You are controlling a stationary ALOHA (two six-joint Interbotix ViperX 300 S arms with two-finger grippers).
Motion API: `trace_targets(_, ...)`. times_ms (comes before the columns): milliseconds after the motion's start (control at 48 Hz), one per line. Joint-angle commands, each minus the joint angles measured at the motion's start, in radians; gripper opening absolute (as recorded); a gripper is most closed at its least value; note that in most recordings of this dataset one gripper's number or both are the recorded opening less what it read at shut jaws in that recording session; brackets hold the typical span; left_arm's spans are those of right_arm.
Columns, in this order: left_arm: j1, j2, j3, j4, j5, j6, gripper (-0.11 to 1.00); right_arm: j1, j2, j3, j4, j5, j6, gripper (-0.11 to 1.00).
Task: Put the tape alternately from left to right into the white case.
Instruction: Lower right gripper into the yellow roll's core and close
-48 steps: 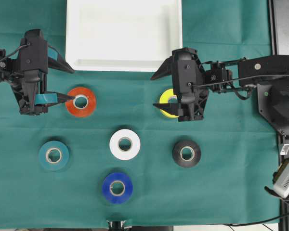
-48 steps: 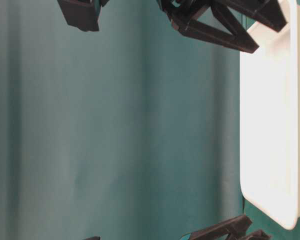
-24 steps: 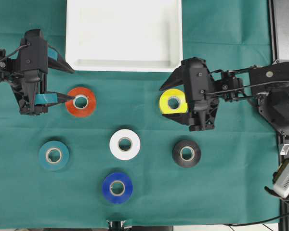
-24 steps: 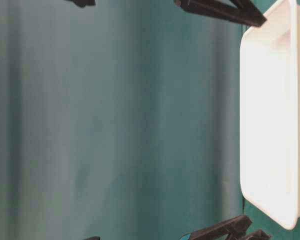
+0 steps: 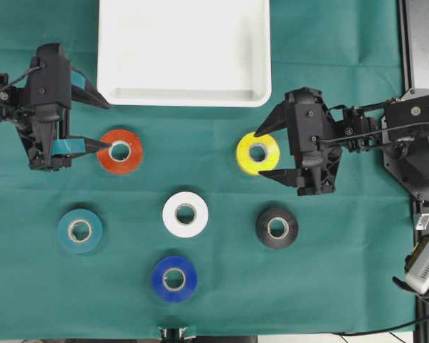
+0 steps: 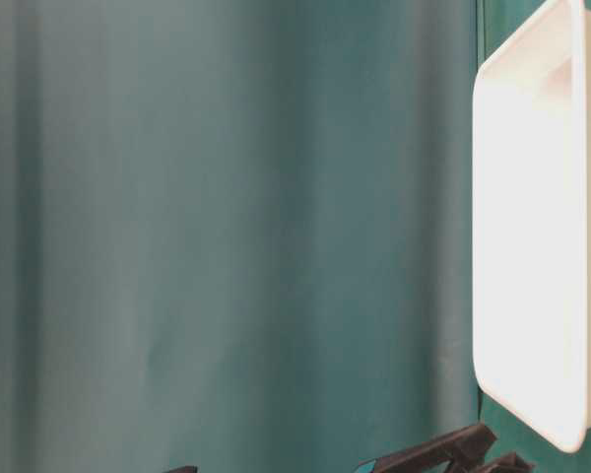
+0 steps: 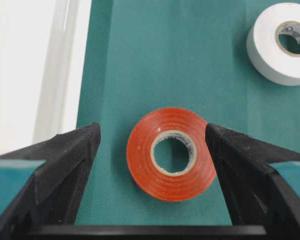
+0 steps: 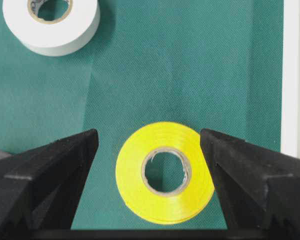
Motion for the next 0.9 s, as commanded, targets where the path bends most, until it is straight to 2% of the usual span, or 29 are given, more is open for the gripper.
trace_targets(0,0.003,-0.014,-0.015,-0.002,-0.005,0.0,0.89,0.005,-0.014,-0.008,-0.002,-0.003,0.002,0.87)
trace_targets(250,0.002,-0.014,-0.012,-0.002,-0.005,-0.002,0.89,0.003,-0.006,-0.002,-0.002,-0.003,0.003,0.87)
trace_targets(562,0.002,-0.009,-0.012,-0.002,-0.005,-0.002,0.89,0.009,0.08,-0.002,0.002,-0.003,0.005,0.87)
trace_targets(874,0.002,-0.008,-0.014,-0.002,-0.005,-0.002,0.89,0.02,0.153,-0.006,-0.002,-0.003,0.058,0.87)
